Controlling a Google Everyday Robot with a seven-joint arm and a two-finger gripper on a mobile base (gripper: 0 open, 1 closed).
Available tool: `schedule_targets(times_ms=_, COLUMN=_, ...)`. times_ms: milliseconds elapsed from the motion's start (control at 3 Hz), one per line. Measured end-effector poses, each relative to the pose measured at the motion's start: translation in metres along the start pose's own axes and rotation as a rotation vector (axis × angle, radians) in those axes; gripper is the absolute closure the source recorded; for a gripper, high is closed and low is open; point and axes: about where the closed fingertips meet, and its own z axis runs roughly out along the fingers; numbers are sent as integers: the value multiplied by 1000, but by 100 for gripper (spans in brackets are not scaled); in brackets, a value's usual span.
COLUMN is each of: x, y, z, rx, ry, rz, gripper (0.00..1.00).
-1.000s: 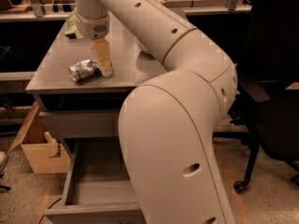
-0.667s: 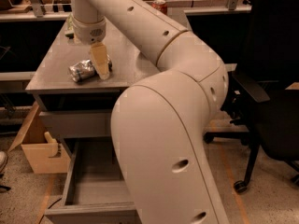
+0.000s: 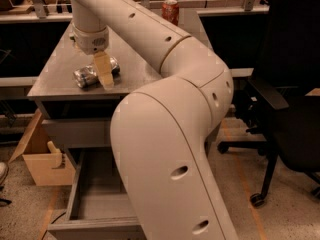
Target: Place redbull can into middle drawer
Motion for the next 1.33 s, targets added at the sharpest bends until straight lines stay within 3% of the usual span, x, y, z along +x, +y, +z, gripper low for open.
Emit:
schedule_targets(times_ms=333, x=-1, y=-1, z=6, rx=-10, ry=-5, rz=-3, gripper=18)
schedule_targets(times_ms=1000, x=1, y=1, z=8, rx=-21, ry=-7, rz=7, gripper=65)
schedule_targets(times_ms=1333, x=6, y=7, z=-11, rx=15, ry=-4, rz=31, gripper=88)
